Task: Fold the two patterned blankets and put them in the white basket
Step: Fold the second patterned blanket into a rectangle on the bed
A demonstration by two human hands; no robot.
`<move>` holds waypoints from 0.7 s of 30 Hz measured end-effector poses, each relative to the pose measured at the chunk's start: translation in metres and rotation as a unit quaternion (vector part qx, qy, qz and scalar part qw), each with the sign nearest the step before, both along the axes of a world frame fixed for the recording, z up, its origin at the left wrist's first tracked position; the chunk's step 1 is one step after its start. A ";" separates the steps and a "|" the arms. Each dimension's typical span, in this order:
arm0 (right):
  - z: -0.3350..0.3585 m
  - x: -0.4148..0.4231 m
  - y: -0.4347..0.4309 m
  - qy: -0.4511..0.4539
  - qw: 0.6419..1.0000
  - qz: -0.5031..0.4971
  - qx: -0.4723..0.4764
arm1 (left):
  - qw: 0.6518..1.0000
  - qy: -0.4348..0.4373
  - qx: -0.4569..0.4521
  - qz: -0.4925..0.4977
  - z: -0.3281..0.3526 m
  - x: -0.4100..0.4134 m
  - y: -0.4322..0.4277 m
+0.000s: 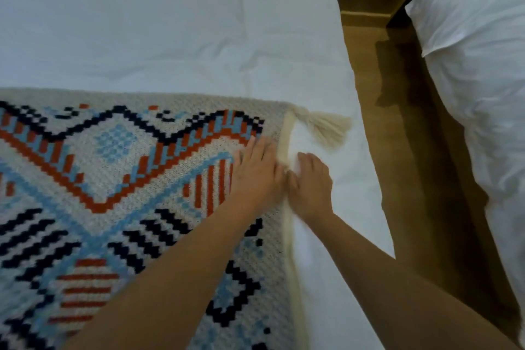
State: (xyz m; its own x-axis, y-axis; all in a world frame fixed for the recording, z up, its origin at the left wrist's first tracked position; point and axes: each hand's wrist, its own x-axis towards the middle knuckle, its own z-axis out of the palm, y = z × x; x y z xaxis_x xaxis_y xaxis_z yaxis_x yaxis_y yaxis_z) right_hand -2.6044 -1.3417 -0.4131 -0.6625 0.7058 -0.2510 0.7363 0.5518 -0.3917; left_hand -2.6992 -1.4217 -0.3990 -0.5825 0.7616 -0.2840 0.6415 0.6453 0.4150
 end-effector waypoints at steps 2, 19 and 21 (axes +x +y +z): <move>-0.003 0.030 -0.031 -0.010 1.000 -0.001 -0.001 | 0.999 0.012 -0.008 -0.038 0.003 0.026 -0.013; 0.030 0.250 -0.231 -0.029 0.953 -0.231 -0.194 | 0.980 -0.106 -0.134 -0.101 0.023 0.231 -0.190; 0.030 0.278 -0.247 -0.040 0.945 -0.230 -0.230 | 0.979 -0.101 -0.137 -0.114 0.024 0.253 -0.207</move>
State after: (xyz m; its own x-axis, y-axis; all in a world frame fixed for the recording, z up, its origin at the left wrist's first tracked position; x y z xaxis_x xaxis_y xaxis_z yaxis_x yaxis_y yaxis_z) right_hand -2.3265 -1.5891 -0.3827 -0.2782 0.7183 -0.6376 0.8945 -0.0480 -0.4445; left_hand -2.4465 -1.6283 -0.3753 -0.3181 0.7438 -0.5878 0.7046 0.6003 0.3784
